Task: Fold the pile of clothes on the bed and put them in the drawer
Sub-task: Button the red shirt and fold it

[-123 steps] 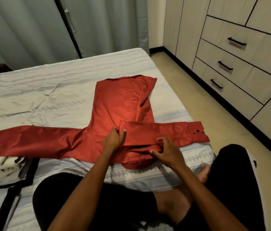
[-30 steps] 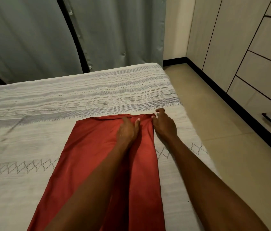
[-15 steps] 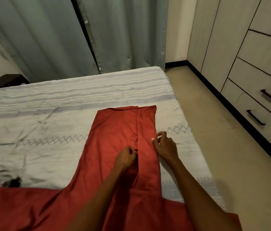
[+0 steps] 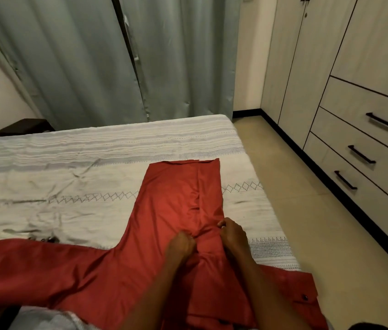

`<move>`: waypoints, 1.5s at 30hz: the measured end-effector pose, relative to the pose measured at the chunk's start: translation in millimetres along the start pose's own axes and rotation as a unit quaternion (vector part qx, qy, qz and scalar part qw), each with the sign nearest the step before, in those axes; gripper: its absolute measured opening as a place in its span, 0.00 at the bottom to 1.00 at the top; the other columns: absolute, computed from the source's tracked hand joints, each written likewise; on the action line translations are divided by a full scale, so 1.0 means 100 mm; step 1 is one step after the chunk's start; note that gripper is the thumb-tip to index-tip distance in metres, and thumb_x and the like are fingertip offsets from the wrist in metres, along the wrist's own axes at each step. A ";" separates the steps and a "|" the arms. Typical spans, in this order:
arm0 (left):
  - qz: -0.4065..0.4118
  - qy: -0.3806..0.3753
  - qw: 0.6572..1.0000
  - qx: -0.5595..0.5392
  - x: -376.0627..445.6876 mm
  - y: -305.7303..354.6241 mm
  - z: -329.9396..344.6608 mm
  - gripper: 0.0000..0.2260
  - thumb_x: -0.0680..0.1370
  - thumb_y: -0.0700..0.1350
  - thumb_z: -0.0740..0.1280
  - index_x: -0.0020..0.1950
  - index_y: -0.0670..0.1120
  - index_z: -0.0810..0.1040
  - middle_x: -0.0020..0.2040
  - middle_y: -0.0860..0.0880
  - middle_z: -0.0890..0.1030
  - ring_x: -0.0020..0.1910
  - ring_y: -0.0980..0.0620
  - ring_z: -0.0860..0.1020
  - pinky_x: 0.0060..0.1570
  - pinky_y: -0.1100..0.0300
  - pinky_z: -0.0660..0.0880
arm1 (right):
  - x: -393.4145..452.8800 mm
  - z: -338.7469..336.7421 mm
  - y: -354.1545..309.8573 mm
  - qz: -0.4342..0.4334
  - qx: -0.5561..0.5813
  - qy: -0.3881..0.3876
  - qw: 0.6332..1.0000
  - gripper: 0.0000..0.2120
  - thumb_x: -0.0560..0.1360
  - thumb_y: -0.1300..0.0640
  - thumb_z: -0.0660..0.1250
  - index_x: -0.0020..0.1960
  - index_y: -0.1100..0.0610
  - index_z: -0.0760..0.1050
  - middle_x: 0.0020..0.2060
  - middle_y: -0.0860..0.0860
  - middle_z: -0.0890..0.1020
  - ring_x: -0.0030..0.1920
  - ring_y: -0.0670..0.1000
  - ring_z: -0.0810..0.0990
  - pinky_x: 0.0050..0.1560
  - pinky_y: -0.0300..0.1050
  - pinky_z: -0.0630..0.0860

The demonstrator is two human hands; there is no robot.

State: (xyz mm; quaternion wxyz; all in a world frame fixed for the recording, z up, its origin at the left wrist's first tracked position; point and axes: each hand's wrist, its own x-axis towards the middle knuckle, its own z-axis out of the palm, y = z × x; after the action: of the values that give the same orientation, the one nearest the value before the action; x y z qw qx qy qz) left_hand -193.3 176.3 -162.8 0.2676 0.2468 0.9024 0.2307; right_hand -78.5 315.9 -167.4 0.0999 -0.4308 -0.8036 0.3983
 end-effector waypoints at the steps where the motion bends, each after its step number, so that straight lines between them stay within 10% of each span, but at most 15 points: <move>1: -0.009 0.006 1.000 0.006 -0.03 -0.03 0.01 0.25 0.74 0.57 0.54 0.59 0.40 0.76 0.60 0.38 0.80 0.60 0.39 0.78 0.55 0.53 0.74 | -0.02 0.01 -0.01 -0.006 -0.007 0.004 1.000 0.08 0.78 0.60 0.61 0.53 0.52 0.78 0.53 0.53 0.83 0.51 0.56 0.81 0.48 0.46 0.75; 7: 0.004 0.019 0.999 0.028 0.03 -0.06 0.02 0.23 0.83 0.58 0.55 0.61 0.41 0.76 0.61 0.36 0.79 0.62 0.38 0.77 0.58 0.51 0.72 | 0.10 0.06 -0.03 0.013 -0.043 0.009 0.999 0.09 0.78 0.56 0.60 0.56 0.51 0.75 0.56 0.55 0.80 0.53 0.59 0.80 0.53 0.50 0.76; 13: 0.056 -0.015 0.998 -0.016 0.39 0.24 -0.12 0.17 0.82 0.51 0.61 0.38 0.42 0.76 0.40 0.35 0.80 0.38 0.46 0.77 0.38 0.50 0.70 | 0.32 0.11 -0.01 -0.034 -0.060 0.021 0.997 0.12 0.80 0.54 0.60 0.63 0.51 0.74 0.58 0.57 0.75 0.54 0.60 0.79 0.54 0.51 0.77; 17: 0.045 -0.029 0.996 -0.072 0.75 0.44 -0.12 0.23 0.79 0.53 0.54 0.39 0.36 0.78 0.43 0.30 0.80 0.37 0.38 0.79 0.36 0.52 0.68 | 0.61 0.12 -0.02 -0.021 -0.038 0.023 0.999 0.14 0.80 0.53 0.60 0.64 0.50 0.75 0.58 0.58 0.76 0.55 0.60 0.79 0.55 0.51 0.76; 21: 0.013 -0.044 0.997 -0.067 0.99 0.61 -0.19 0.14 0.76 0.40 0.65 0.29 0.44 0.75 0.22 0.48 0.73 0.20 0.53 0.69 0.25 0.63 0.65 | 0.85 0.12 0.00 -0.018 -0.021 0.037 0.999 0.12 0.81 0.51 0.60 0.62 0.50 0.76 0.58 0.57 0.76 0.54 0.59 0.80 0.52 0.50 0.76; 29: 0.060 0.028 0.985 -0.161 1.06 0.45 0.02 0.11 0.74 0.53 0.72 0.41 0.51 0.72 0.34 0.53 0.79 0.33 0.53 0.75 0.34 0.56 0.69 | 1.24 0.09 -0.40 -0.048 -0.089 0.049 0.994 0.24 0.70 0.29 0.64 0.47 0.49 0.80 0.46 0.50 0.83 0.50 0.55 0.80 0.47 0.49 0.75; 33: 0.099 0.034 0.979 -0.177 1.06 0.35 0.08 0.14 0.69 0.60 0.70 0.44 0.53 0.73 0.37 0.54 0.77 0.35 0.56 0.74 0.40 0.53 0.73 | 1.52 0.05 -0.58 0.002 -0.124 -0.020 0.992 0.17 0.75 0.42 0.65 0.53 0.55 0.81 0.54 0.57 0.83 0.55 0.61 0.82 0.54 0.50 0.76; 37: 0.102 -0.009 0.953 -0.284 1.08 0.33 0.05 0.10 0.76 0.47 0.74 0.41 0.46 0.75 0.32 0.55 0.74 0.30 0.59 0.70 0.31 0.61 0.67 | 1.64 0.01 -0.43 0.074 0.025 -0.029 0.997 0.16 0.73 0.43 0.67 0.47 0.56 0.81 0.49 0.57 0.85 0.52 0.61 0.83 0.54 0.50 0.78; 45: -0.006 0.002 0.958 -0.285 1.21 0.33 0.00 0.15 0.83 0.48 0.62 0.37 0.48 0.72 0.29 0.48 0.70 0.23 0.54 0.67 0.25 0.64 0.61 | 1.51 0.14 -0.15 -0.075 -0.107 0.052 0.990 0.15 0.78 0.48 0.65 0.62 0.54 0.77 0.59 0.57 0.76 0.59 0.61 0.75 0.59 0.53 0.73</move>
State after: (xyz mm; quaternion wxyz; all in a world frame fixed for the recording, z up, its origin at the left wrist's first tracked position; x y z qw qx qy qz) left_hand -271.6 270.3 -188.7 0.3264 0.1545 0.8009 0.4776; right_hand -186.7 420.4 -193.8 0.1246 -0.3981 -0.8651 0.2786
